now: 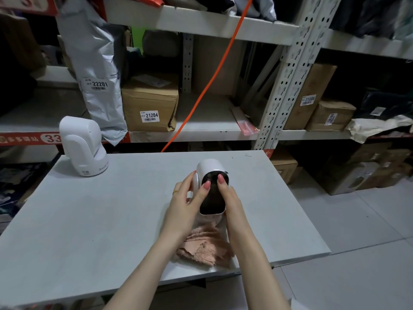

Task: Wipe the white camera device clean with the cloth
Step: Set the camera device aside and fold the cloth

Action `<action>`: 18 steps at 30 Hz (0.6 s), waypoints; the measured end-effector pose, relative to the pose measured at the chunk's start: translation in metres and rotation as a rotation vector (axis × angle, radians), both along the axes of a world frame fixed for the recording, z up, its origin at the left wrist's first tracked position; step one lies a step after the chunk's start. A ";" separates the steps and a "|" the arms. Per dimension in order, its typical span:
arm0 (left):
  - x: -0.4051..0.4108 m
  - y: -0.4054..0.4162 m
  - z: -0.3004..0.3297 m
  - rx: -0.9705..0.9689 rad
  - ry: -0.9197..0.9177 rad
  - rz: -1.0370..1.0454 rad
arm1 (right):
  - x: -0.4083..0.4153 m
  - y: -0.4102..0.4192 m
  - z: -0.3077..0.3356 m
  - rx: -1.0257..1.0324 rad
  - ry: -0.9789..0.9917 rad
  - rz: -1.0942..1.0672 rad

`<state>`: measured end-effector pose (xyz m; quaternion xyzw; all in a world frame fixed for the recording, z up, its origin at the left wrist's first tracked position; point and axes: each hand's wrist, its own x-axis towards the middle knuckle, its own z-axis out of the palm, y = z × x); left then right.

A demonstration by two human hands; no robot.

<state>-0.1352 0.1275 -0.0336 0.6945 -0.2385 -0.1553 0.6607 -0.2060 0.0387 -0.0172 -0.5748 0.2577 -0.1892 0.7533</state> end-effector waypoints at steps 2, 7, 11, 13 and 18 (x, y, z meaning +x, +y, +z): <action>-0.001 0.000 -0.001 0.000 0.021 0.008 | -0.003 0.004 0.000 0.007 0.002 -0.015; -0.008 0.000 0.003 -0.052 0.103 -0.047 | -0.014 0.015 0.001 -0.100 -0.032 -0.032; -0.011 -0.004 0.017 -0.092 0.089 -0.058 | -0.012 0.011 0.010 -0.169 -0.025 -0.031; -0.009 -0.014 0.027 -0.103 0.074 -0.058 | -0.005 -0.003 0.020 -0.194 -0.030 -0.056; 0.010 -0.052 0.051 -0.126 0.057 -0.059 | 0.020 -0.042 0.043 -0.199 -0.065 -0.116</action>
